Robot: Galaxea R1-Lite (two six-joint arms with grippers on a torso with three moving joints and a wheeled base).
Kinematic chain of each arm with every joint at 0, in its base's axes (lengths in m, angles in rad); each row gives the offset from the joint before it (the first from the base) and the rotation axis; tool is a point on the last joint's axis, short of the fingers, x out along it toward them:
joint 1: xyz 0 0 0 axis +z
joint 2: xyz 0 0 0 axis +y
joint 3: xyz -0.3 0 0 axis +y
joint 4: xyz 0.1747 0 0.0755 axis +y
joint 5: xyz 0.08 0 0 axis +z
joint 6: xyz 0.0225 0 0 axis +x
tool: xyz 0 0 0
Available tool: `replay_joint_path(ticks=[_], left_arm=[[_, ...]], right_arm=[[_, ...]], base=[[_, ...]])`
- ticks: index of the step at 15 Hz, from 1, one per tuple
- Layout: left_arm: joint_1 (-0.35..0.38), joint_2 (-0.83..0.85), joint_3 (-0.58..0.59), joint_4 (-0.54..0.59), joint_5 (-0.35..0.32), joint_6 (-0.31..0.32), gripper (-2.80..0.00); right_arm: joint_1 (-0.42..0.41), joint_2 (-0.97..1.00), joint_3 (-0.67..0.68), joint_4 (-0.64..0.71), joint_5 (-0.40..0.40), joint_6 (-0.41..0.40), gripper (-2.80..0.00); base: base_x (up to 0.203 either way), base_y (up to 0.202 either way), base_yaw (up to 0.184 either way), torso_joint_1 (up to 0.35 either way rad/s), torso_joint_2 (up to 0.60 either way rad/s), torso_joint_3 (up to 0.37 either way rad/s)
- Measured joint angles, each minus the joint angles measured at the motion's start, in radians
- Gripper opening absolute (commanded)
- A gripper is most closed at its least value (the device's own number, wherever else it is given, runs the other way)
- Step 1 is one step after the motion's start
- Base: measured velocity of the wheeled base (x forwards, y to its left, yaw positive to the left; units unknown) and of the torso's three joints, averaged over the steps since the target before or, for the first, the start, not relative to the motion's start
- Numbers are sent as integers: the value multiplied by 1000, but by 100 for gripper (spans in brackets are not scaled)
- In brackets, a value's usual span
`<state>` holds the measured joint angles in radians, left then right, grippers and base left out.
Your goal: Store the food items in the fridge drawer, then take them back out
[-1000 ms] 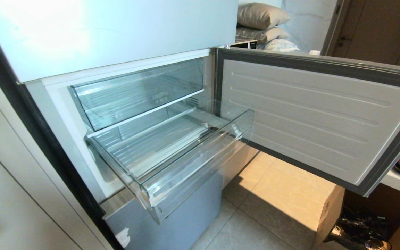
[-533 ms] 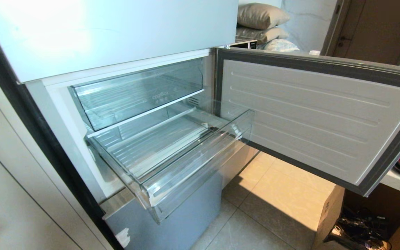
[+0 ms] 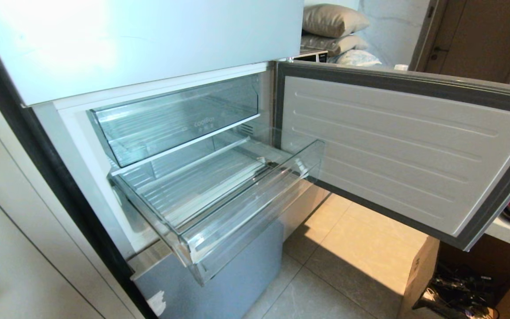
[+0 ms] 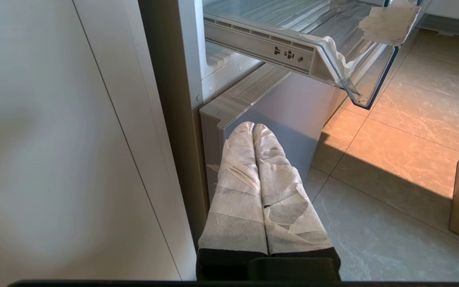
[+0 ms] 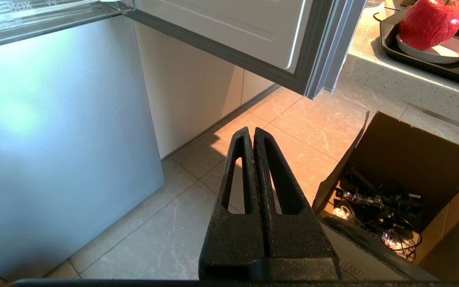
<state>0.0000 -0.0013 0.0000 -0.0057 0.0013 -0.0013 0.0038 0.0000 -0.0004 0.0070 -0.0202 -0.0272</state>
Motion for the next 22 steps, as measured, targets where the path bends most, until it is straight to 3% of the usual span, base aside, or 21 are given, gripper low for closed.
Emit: replay_joint_path(ticks=[4, 18, 22], left_arm=[[0, 0, 0, 1, 0, 0, -280], [0, 0, 0, 0, 0, 0, -280], [0, 0, 0, 0, 0, 0, -280]], right_arm=[[0, 0, 0, 2, 1, 2, -280], [0, 2, 0, 0, -4, 35, -280], [3, 141, 0, -3, 1, 12, -280]], base=[[1, -1, 22, 0, 1, 1], [0, -8, 167, 2, 3, 2], [0, 0, 21, 0, 1, 1]])
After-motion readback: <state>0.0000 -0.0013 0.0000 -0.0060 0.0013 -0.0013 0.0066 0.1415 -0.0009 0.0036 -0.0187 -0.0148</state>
